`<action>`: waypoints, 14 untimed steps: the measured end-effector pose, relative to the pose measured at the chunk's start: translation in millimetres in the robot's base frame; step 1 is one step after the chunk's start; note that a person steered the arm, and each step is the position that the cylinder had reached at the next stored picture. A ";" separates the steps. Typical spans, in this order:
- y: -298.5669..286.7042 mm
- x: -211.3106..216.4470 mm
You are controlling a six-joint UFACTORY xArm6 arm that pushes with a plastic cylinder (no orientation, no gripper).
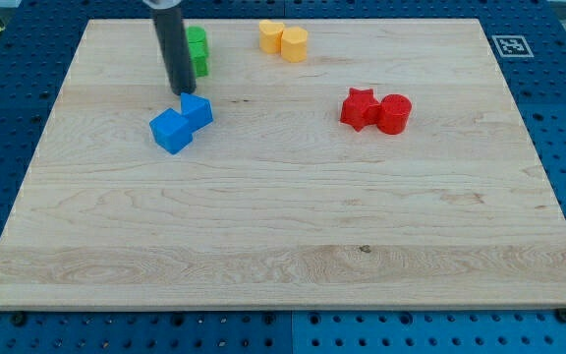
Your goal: Separate the green blocks
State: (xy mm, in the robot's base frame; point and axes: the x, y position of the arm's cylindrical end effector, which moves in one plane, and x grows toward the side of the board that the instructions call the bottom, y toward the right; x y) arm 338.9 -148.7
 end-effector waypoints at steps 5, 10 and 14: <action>-3.7 -72.2; 12.0 -72.0; 37.1 -11.3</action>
State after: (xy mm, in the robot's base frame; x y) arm 327.5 -111.6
